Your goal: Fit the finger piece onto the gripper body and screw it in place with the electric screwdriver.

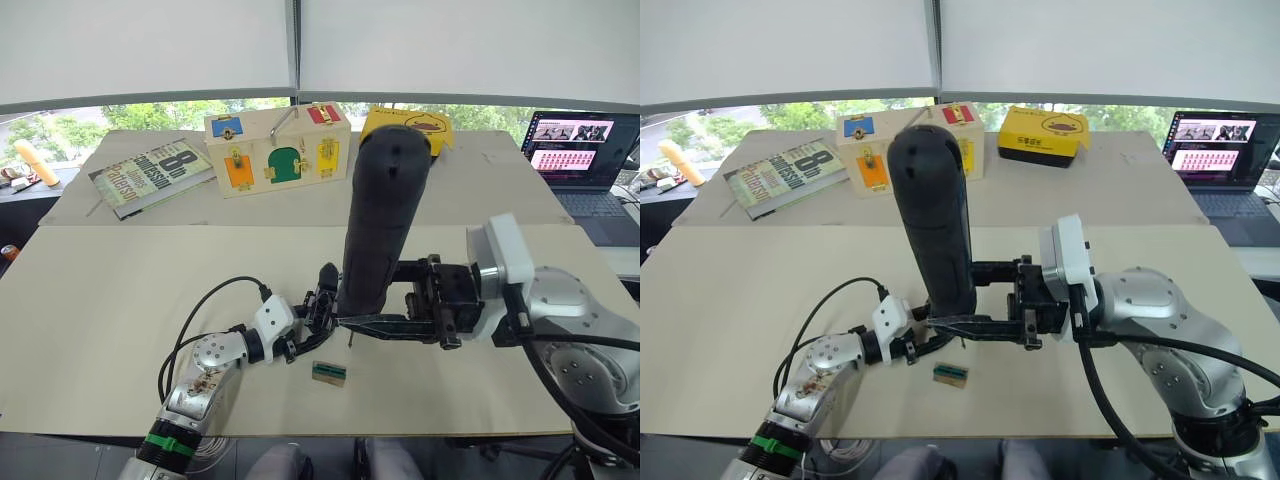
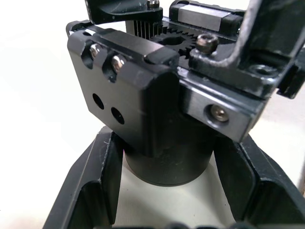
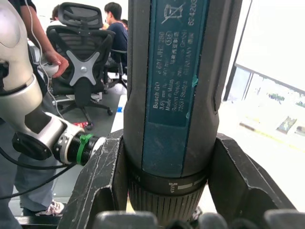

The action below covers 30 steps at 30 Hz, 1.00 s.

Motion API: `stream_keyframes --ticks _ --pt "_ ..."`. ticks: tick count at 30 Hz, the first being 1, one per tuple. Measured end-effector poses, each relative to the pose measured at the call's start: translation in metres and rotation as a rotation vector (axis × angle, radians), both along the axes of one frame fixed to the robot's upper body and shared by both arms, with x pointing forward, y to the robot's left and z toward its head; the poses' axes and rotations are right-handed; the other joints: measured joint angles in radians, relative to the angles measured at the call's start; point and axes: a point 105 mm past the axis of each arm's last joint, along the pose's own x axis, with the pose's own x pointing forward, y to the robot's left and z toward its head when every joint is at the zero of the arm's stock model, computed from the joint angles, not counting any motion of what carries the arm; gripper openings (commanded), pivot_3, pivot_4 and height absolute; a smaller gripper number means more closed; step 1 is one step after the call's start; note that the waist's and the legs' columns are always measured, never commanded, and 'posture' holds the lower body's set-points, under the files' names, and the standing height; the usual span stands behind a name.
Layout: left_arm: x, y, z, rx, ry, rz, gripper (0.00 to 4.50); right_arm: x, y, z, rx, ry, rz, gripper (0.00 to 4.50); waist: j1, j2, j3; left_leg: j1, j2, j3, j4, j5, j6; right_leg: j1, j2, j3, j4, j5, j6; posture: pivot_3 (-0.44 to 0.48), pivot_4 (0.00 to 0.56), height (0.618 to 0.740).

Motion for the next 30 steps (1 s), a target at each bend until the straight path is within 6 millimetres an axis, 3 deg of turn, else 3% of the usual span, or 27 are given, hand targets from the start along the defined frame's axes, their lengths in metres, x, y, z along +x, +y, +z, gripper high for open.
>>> stream_keyframes --ticks 11,19,30 --pt "0.003 -0.002 0.000 0.001 0.012 -0.041 2.28 0.007 0.031 0.032 0.073 0.022 0.075 1.91 0.003 0.000 0.000 0.000 0.000 0.000 0.000 0.000 0.000 0.000 -0.001 0.000 0.001 0.000 -0.001 0.000 0.150 0.740" --pt "0.004 -0.002 0.001 0.003 0.019 -0.053 2.28 0.028 0.049 0.017 0.019 0.018 0.011 1.91 0.003 0.000 0.000 0.000 -0.001 0.000 0.000 0.000 0.000 -0.001 -0.002 -0.001 0.003 0.000 -0.001 0.000 0.150 0.740" --pt "0.004 -0.002 0.002 0.005 0.026 -0.054 2.28 0.032 0.053 0.008 -0.011 -0.004 0.010 1.91 0.001 0.000 0.000 0.000 -0.001 0.000 0.000 0.000 0.000 -0.001 -0.001 -0.001 0.003 0.000 -0.001 0.000 0.150 0.740"
